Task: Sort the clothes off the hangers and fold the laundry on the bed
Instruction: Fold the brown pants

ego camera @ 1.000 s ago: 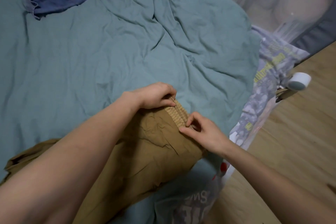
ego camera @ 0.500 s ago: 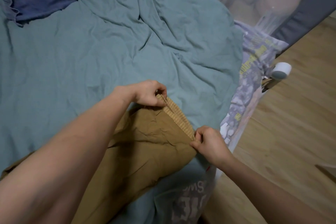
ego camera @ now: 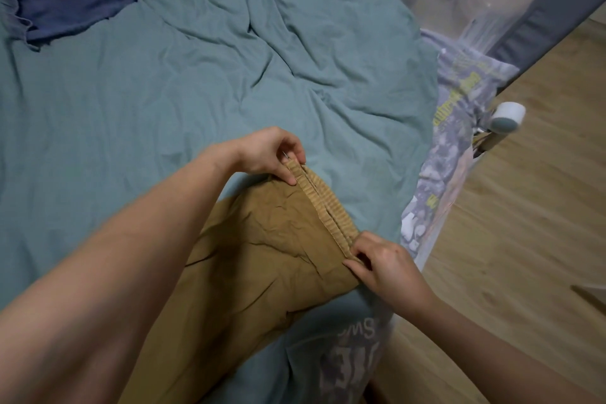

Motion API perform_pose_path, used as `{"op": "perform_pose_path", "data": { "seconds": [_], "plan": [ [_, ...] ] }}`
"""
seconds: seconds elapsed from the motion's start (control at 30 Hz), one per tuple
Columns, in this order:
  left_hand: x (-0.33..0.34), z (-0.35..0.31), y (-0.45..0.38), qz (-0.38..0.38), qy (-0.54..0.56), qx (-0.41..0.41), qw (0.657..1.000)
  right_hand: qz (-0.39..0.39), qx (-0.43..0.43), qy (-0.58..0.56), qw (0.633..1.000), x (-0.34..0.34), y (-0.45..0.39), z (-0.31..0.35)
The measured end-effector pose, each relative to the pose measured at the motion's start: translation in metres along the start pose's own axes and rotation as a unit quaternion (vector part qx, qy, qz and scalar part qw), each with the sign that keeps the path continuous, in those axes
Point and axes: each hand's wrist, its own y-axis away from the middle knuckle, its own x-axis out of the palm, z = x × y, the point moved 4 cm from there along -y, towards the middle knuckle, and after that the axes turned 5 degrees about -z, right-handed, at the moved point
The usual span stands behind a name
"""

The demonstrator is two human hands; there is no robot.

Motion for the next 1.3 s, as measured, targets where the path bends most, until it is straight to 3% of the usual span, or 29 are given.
{"op": "perform_pose_path", "data": {
  "seconds": [0.1,0.23,0.3,0.4,0.53,0.6,0.67,0.77,0.87,1.03,1.2,1.3],
  "plan": [
    [0.002,0.0,-0.003,-0.04,-0.01,0.007,0.999,-0.018,-0.007,0.021,1.0,-0.005,0.001,0.004],
    [0.005,0.002,-0.007,-0.071,-0.012,0.016,0.997,-0.021,0.107,-0.008,0.994,-0.005,-0.009,0.002],
    [0.005,0.002,-0.008,-0.085,-0.029,0.034,0.995,-0.004,0.119,-0.031,0.992,-0.004,-0.016,0.0],
    [0.007,0.0,-0.008,-0.083,-0.107,0.079,0.988,0.023,0.074,0.008,0.997,-0.003,-0.02,-0.002],
    [0.007,-0.001,-0.01,-0.063,-0.271,0.104,0.955,0.069,-0.053,0.059,0.994,0.004,-0.007,0.0],
    [0.008,-0.001,-0.011,-0.065,-0.243,0.115,0.961,0.066,-0.071,0.075,0.992,0.004,-0.005,0.001],
    [0.006,0.006,-0.012,-0.122,-0.169,0.108,0.972,0.027,-0.052,0.092,0.994,-0.005,-0.014,-0.003],
    [-0.006,0.019,-0.012,-0.248,-0.044,0.072,0.965,0.014,0.052,0.065,0.996,-0.012,-0.04,-0.02],
    [-0.009,0.015,-0.018,-0.306,0.026,0.064,0.95,0.036,0.17,0.041,0.984,-0.007,-0.061,-0.039],
    [0.007,0.018,-0.033,-0.319,0.04,0.027,0.947,0.051,0.203,0.091,0.974,0.0,-0.057,-0.027],
    [0.026,0.037,-0.035,-0.235,-0.052,-0.054,0.969,0.115,0.195,0.062,0.972,0.012,-0.058,-0.023],
    [0.029,0.033,-0.029,-0.294,-0.003,-0.011,0.956,0.091,0.191,-0.003,0.977,0.008,-0.061,-0.026]
  ]
}}
